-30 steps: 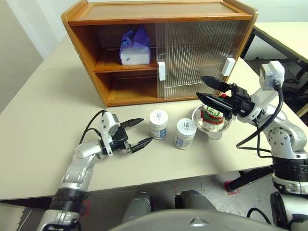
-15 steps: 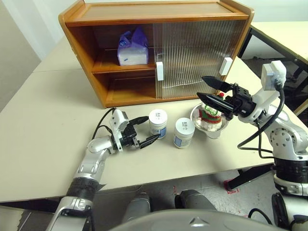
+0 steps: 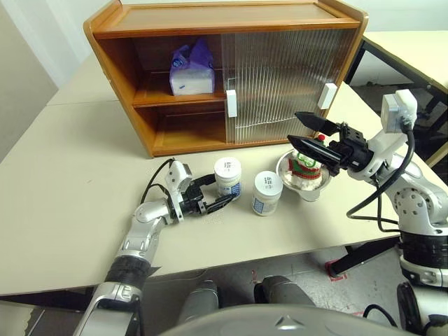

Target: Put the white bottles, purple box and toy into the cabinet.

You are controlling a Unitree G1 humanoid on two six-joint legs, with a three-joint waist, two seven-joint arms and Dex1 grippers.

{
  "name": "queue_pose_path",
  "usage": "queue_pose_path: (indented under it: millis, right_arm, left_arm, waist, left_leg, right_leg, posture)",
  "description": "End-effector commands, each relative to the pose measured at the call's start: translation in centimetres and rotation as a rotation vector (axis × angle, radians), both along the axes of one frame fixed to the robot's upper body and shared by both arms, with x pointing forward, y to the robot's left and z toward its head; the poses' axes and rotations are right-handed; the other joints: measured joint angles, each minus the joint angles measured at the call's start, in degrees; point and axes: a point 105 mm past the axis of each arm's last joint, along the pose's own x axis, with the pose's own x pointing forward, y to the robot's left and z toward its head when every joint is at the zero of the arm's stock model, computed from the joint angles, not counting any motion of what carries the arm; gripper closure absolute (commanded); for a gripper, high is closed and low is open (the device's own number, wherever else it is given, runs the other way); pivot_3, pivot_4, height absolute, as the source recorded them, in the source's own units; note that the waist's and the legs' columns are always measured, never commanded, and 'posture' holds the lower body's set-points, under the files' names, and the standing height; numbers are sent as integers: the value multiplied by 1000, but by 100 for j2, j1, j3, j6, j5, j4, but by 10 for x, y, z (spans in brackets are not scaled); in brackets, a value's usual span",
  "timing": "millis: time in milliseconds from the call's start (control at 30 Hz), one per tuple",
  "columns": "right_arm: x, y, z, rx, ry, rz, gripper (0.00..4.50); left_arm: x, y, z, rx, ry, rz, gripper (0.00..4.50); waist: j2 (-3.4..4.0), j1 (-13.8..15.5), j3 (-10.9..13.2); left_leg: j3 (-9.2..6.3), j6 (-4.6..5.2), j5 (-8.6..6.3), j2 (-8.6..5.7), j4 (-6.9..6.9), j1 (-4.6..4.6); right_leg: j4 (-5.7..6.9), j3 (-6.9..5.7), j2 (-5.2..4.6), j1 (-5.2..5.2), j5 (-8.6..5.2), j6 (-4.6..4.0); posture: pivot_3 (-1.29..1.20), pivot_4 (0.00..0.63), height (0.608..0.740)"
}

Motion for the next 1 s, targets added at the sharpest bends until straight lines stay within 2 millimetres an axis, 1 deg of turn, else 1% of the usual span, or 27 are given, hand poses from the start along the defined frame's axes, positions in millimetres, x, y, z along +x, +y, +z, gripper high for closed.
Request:
queue_pose_path:
  millis: [33, 167, 367, 467, 733, 867, 933, 1000]
  right_arm:
    - [-2, 0, 2, 5, -6, 2, 0]
    - [-1, 1, 2, 8, -6, 7, 0]
    - [0, 1, 1, 11, -5, 10, 0]
    - [1, 3, 1, 13, -4, 14, 0]
    - [1, 4, 1, 16, -6, 20, 0]
    - [0, 3, 0, 16, -8, 17, 0]
    - [0, 3, 0, 15, -8, 16, 0]
    - [0, 2, 0, 16, -10, 16, 0]
  left_arm:
    - [3, 2, 2, -5, -13, 16, 1443]
    - [7, 7, 8, -23, -36, 78, 1443]
    - [24, 24, 30, -77, -72, 234, 1443]
    - [33, 31, 34, -70, -67, 293, 1443]
    - [66, 47, 53, -139, -48, 498, 1443]
    - [83, 52, 60, -140, -59, 577, 1443]
    - [87, 53, 61, -137, -61, 595, 1443]
    - [90, 54, 60, -127, -59, 611, 1443]
  waist:
    - [0, 0, 0]
    - [0, 0, 0]
    - [0, 3, 2]
    - [0, 11, 2]
    - [-1, 27, 2]
    - [-2, 26, 2]
    - [-2, 23, 2]
    - [-2, 21, 2]
  left_leg:
    - [0, 0, 0, -1, 0, 0]
    - [0, 0, 0, -1, 0, -2]
    - [0, 0, 0, -1, -2, -4]
    - [0, 0, 1, -5, -3, -4]
    - [2, 5, 4, -7, -1, -6]
    - [3, 8, 6, -9, 1, -3]
    - [3, 11, 9, -10, 2, -3]
    - [3, 12, 9, -12, 2, -2]
  right_leg:
    - [0, 0, 0, 0, 0, 1]
    - [-1, 1, 0, 0, -1, 2]
    - [-3, 2, 2, -2, -3, 6]
    - [-4, 2, 2, -1, -6, 10]
    - [-24, 5, 1, 9, 8, 29]
    - [-24, 6, 1, 12, 15, 38]
    - [-24, 6, 1, 13, 50, 53]
    - [-26, 6, 1, 15, 53, 53]
  posture:
    - [-137, 40, 740]
    - [-137, 40, 740]
    - [-120, 40, 740]
    - [-114, 40, 740]
    - [-113, 37, 740]
    - [-124, 30, 740]
    - [-124, 30, 740]
    - [-129, 27, 740]
